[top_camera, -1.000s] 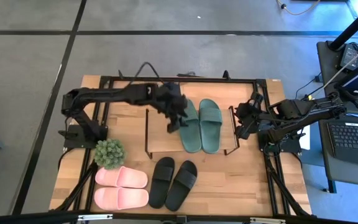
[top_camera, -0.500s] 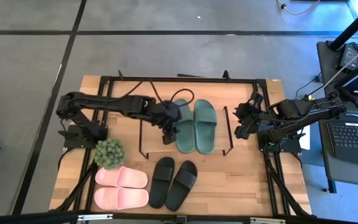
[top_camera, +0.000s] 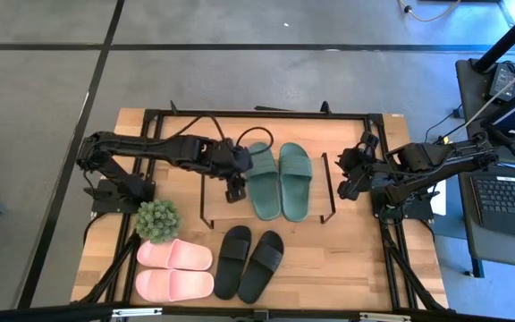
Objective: Pick and place slides into the shelf
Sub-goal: Put the left black slipper under the shelf
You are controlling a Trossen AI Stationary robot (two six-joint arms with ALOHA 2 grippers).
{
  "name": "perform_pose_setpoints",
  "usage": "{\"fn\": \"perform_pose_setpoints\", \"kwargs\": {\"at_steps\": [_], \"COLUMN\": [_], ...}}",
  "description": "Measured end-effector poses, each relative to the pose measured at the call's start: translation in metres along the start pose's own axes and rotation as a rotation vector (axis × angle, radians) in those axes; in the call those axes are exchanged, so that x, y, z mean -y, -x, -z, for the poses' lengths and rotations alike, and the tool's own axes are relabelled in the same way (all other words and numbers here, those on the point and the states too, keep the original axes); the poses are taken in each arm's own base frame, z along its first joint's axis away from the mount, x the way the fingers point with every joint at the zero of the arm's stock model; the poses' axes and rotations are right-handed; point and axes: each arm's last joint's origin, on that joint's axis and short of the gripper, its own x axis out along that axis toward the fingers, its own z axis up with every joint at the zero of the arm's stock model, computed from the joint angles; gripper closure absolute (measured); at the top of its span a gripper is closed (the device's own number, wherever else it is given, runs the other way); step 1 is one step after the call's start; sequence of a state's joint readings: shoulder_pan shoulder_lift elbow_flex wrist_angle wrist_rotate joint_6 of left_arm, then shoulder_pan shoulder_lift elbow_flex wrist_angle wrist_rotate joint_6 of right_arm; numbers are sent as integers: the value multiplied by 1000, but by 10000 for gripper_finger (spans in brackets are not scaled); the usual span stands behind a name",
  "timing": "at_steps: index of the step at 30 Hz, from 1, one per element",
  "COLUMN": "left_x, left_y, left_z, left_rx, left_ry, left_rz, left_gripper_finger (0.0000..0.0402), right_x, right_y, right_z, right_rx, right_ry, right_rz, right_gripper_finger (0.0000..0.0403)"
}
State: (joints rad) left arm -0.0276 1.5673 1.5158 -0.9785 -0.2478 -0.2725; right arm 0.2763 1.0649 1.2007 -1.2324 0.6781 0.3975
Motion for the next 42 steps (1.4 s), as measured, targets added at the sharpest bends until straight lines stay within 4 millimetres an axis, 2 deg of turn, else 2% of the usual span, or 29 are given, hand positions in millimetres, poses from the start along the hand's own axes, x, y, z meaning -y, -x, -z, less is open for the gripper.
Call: {"fn": "perform_pose_setpoints", "kwargs": {"at_steps": [5, 8, 12, 19, 24, 35, 42], "left_x": [-7, -8, -9, -22, -30, -50, -54], "left_y": [0, -6, -10, -30, -37, -41, -42], "left_z": [10, 10, 8, 7, 4, 0, 0], "left_rx": [-70, -81, -77, -136, -144, -141, -156], "left_ry": [34, 39, 41, 61, 69, 104, 117], "left_rz": [-169, -231, -236, -279, -293, -318, -304], "left_gripper_finger": [175, 175, 175, 175, 175, 175, 175], "right_x": [0, 0, 0, 0, 0, 0, 0], "right_y": [0, 0, 0, 0, 0, 0, 0], "right_z": [0, 0, 0, 0, 0, 0, 0], "right_rx": [0, 0, 0, 1, 0, 0, 1], "right_ry": [13, 13, 13, 11, 13, 10, 12], "right_rz": [0, 0, 0, 0, 0, 0, 0], "right_gripper_finger": [314, 314, 314, 314, 314, 314, 314]}}
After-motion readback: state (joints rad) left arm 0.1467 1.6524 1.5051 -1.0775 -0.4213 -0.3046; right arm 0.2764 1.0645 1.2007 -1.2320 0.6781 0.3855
